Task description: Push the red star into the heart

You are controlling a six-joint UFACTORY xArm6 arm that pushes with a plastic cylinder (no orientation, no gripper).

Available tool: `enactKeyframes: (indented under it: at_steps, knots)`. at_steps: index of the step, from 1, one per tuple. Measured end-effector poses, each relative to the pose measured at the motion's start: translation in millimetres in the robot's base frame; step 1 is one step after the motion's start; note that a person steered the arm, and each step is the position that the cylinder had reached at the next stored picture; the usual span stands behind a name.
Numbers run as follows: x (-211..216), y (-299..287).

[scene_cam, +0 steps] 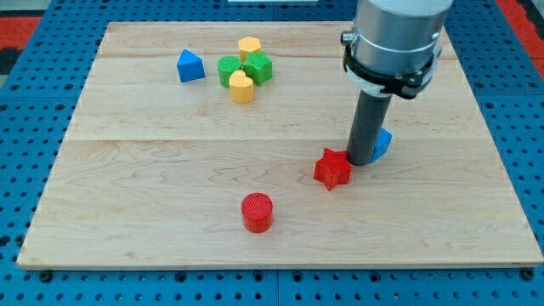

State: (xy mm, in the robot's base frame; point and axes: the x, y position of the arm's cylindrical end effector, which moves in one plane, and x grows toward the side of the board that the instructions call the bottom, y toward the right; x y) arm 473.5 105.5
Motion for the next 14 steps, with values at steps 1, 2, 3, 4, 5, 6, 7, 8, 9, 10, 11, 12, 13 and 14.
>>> enactKeyframes:
  at_steps: [1, 2, 3, 4, 5, 6, 7, 8, 9, 10, 11, 12, 13, 14]
  knots:
    - [17, 12]
    - [44, 24]
    - [44, -27]
    - [39, -73]
    - [15, -81]
    - [-12, -81]
    - [-47, -82]
    - [-77, -82]
    - [-108, -87]
    - [-130, -93]
    - [-149, -102]
    - [-126, -71]
    - [-114, -63]
    - [-123, -104]
